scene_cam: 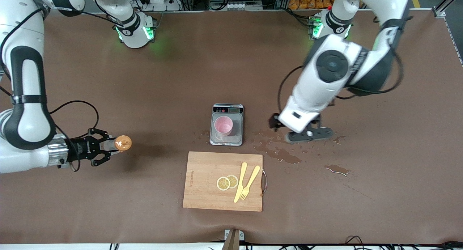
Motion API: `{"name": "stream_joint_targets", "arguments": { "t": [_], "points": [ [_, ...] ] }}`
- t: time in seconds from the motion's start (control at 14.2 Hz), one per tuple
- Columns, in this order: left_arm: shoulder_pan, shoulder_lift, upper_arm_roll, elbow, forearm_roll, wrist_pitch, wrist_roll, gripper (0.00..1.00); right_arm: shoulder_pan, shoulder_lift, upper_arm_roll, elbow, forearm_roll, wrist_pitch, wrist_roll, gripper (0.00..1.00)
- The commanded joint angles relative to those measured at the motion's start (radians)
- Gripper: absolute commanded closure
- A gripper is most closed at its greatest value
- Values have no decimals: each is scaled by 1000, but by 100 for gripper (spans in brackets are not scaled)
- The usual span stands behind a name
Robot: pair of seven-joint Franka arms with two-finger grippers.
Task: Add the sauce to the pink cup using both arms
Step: 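Release the cup and raise the left gripper while the right gripper lifts the bottle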
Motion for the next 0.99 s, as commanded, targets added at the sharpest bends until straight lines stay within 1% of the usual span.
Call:
{"name": "stream_joint_targets", "arguments": {
  "t": [0.0,0.14,0.28,0.35,0.64,0.92],
  "points": [
    [80,-80,-4,-49,-28,-67,135,0,42,-32,-5,-11,-41,21,74,57],
    [85,-173,19,-129,-28,-73,195,0,91,-46,-5,-11,-75,44,150,57],
    [77,-253,54,-183,-26,-79,228,0,147,-46,-5,-11,-122,76,237,58],
    [76,-279,71,-198,-23,-105,261,0,175,-47,-5,-11,-142,82,270,58],
    [69,-348,175,-195,-15,-222,439,0,243,-47,-5,-11,-181,96,386,58],
    [71,-403,263,-183,-15,-314,585,0,310,-67,-3,-11,-244,90,517,62]
  ]
}}
